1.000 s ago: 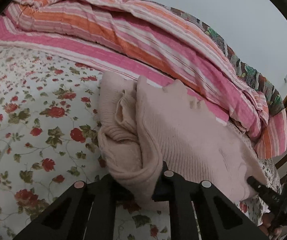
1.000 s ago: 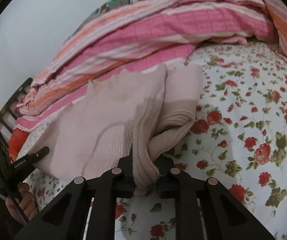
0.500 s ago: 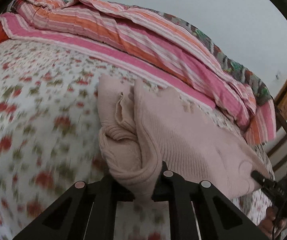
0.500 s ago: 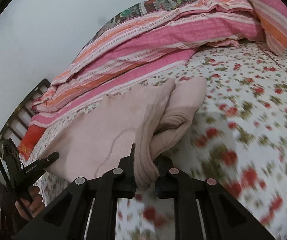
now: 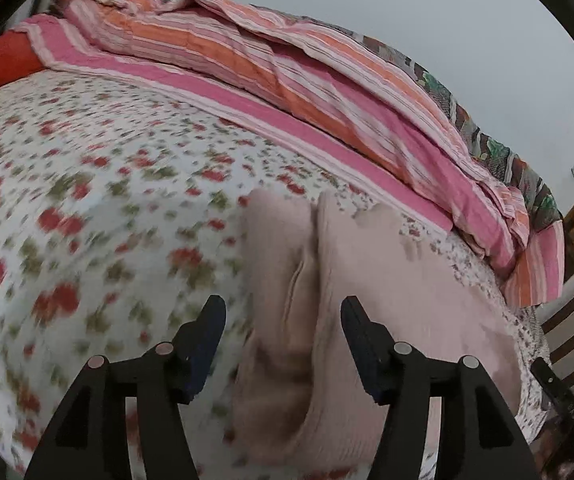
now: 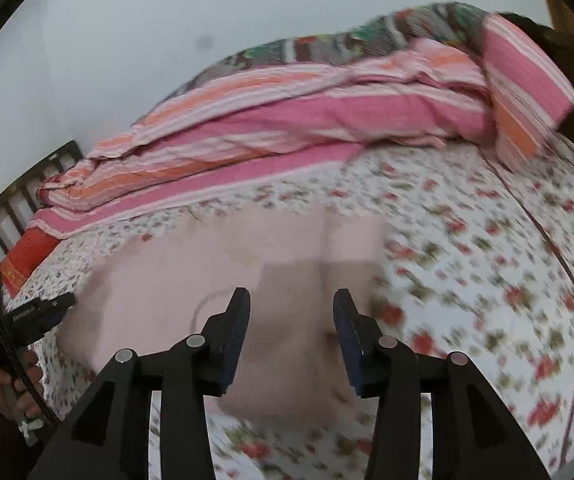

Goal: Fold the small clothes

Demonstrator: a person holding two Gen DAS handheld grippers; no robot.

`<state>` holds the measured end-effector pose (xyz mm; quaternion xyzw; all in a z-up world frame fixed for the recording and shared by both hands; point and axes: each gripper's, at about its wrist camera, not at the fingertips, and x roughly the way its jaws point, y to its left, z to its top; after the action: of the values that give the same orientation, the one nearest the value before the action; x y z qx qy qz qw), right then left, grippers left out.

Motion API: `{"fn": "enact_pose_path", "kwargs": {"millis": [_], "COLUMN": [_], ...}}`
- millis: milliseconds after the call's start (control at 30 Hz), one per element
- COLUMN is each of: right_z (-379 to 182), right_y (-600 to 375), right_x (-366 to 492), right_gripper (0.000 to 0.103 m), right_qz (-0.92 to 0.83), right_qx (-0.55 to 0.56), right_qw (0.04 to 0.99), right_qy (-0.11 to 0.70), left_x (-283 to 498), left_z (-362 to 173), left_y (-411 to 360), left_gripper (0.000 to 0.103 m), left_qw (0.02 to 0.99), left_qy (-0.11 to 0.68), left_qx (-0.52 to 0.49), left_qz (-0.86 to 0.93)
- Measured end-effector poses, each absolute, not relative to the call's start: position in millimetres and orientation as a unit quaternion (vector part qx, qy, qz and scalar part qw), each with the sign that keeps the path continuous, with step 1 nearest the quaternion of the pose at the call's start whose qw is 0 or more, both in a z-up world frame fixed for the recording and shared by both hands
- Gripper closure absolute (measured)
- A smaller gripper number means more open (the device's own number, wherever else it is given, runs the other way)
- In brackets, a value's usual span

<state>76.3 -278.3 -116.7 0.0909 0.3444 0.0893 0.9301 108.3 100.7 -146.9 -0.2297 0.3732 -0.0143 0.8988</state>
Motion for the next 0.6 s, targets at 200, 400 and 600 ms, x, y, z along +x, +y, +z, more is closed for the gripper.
{"fn": "enact_pose_path", "kwargs": {"millis": [200, 400, 600], "right_z": [-131.3, -164.0, -175.1], "right_y": [-196.8, -148.2, -140.8], "right_x": [128.4, 178.9, 226.7], "right_gripper": [0.060, 0.060, 0.060], "right_qz": [0.126, 0.101, 0.076], "right_qx": [0.038, -0.012, -0.001], "right_qw": [0.918, 0.891, 0.868], "right_qy": [0.374, 0.442, 0.491], "left_x": [157.0, 162.3, 167.4], "left_z": [-144.4, -152.7, -163.0], "left_y": [97.8, 92.4, 94.1], "left_gripper": [0.045, 0.042, 0.040], "left_qw": [0.903, 0.913, 0.913], "left_qy": [0.378, 0.369, 0.371], "left_qx": [-0.203, -0.166, -0.156], "left_qz": [-0.016, -0.049, -0.073]}}
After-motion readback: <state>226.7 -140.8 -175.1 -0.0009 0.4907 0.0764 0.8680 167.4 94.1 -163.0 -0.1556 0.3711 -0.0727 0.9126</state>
